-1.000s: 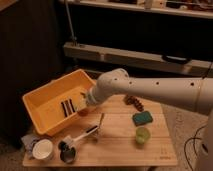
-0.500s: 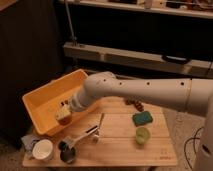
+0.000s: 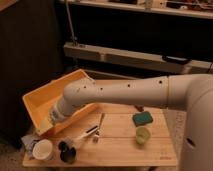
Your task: Place apple in paper cup
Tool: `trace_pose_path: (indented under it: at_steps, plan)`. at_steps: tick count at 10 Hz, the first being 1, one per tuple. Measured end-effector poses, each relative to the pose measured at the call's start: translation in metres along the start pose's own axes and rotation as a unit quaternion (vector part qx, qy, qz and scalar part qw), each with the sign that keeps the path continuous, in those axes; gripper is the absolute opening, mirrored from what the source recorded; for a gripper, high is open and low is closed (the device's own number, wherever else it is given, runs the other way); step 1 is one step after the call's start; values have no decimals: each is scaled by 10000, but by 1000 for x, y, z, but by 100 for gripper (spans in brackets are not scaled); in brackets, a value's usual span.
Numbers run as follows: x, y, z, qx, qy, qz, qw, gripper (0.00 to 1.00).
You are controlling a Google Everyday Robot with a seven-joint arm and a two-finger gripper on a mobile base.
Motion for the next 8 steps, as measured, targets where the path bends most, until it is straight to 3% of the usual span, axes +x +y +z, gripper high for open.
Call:
trace_pose_path:
  at_steps: [4,7,8]
  plan:
    - [1,21,13,-382,130,-434,9982,0]
    - [4,37,19,-724,206,-753,9943,0]
    - [4,40,21,-762,223,-820,9935,0]
